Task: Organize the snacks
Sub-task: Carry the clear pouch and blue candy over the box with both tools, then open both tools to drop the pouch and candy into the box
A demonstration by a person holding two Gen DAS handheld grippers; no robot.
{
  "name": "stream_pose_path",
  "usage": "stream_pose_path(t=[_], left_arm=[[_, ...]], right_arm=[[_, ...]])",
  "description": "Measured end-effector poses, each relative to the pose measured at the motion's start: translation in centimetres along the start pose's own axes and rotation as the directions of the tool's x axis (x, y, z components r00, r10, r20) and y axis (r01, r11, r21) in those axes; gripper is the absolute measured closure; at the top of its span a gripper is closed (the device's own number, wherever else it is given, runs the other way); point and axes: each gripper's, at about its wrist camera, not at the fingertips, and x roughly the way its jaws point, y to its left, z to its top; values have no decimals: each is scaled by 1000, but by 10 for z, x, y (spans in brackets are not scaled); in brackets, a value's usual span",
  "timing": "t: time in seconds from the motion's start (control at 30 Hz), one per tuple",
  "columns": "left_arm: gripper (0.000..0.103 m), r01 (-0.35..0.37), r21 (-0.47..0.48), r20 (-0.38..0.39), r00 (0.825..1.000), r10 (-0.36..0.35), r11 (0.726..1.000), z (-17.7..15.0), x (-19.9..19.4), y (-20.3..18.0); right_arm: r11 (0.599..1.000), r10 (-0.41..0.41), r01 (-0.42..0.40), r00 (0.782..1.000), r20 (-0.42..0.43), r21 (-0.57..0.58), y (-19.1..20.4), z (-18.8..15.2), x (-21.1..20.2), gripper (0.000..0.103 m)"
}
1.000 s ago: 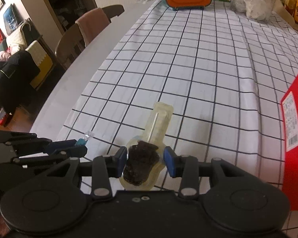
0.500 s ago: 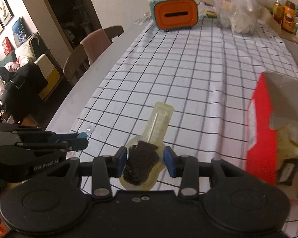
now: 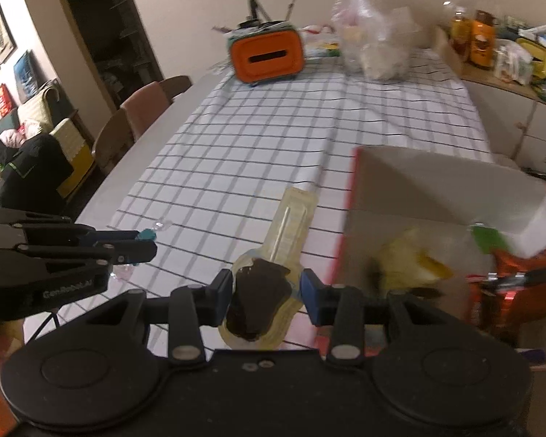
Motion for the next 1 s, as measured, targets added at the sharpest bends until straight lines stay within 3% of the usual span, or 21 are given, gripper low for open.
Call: stream_pose_path(t=[0.53, 1.0], left_arm=[[91, 51, 109, -22, 999, -48, 993, 45, 38, -119], [91, -15, 114, -118, 993, 28, 993, 72, 100, -164]], right_arm=[[994, -98, 97, 995, 26, 51, -118, -3, -35, 63], [994, -106, 105, 993, -46, -7, -162, 27, 1, 63]])
